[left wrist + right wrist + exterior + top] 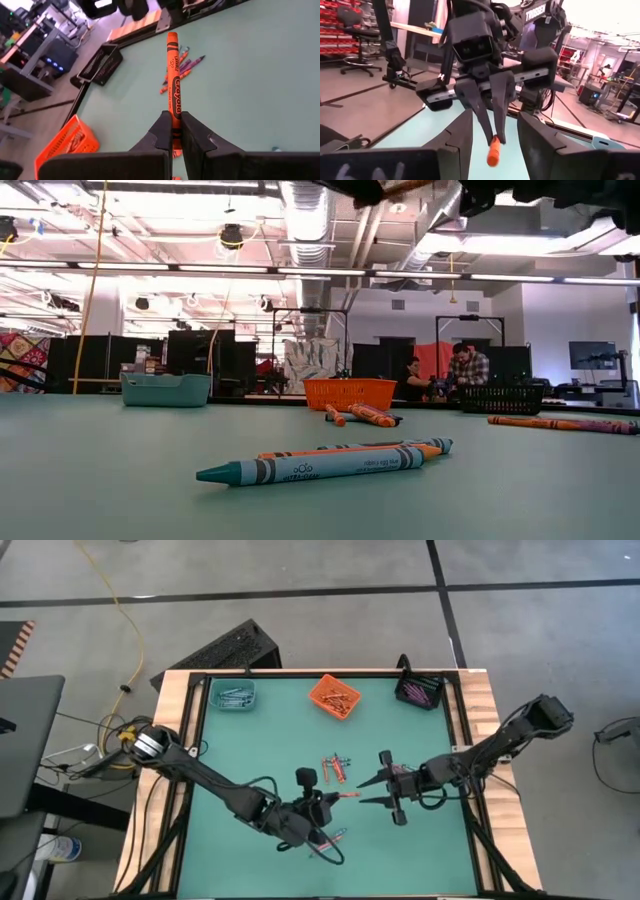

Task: Sort crayons
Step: Put the orange crayon into the orange bin

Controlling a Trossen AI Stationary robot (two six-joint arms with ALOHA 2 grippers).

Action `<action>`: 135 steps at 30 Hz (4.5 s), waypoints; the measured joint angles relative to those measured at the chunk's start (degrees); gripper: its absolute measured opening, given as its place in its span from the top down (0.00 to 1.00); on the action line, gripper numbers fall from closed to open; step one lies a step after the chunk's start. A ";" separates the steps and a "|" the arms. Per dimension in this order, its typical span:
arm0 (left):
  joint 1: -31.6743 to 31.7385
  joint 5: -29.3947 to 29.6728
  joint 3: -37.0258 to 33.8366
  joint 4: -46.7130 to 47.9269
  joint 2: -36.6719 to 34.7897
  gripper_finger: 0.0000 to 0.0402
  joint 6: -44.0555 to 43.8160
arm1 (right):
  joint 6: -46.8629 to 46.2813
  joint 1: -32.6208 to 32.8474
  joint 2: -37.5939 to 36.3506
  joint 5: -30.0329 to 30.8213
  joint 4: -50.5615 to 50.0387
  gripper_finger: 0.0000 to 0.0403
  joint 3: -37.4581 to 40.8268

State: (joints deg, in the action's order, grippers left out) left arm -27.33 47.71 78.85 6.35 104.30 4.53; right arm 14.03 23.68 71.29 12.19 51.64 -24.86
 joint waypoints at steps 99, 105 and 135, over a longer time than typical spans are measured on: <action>-4.80 0.10 0.01 18.71 -2.85 0.47 -25.99 | 11.62 -11.55 2.84 5.18 -2.71 1.00 -6.69; -8.82 0.11 -1.05 24.44 -2.85 0.49 -38.37 | 2.93 -29.25 3.08 -7.37 -13.42 1.00 -9.01; -10.18 -0.12 -11.52 15.47 -2.85 0.49 -49.01 | -0.51 -58.44 39.99 -20.44 -70.87 0.99 -54.58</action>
State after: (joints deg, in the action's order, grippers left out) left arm -37.52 47.60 67.33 21.82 101.45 -44.49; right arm 13.52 -34.76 111.28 -8.26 -19.24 -79.44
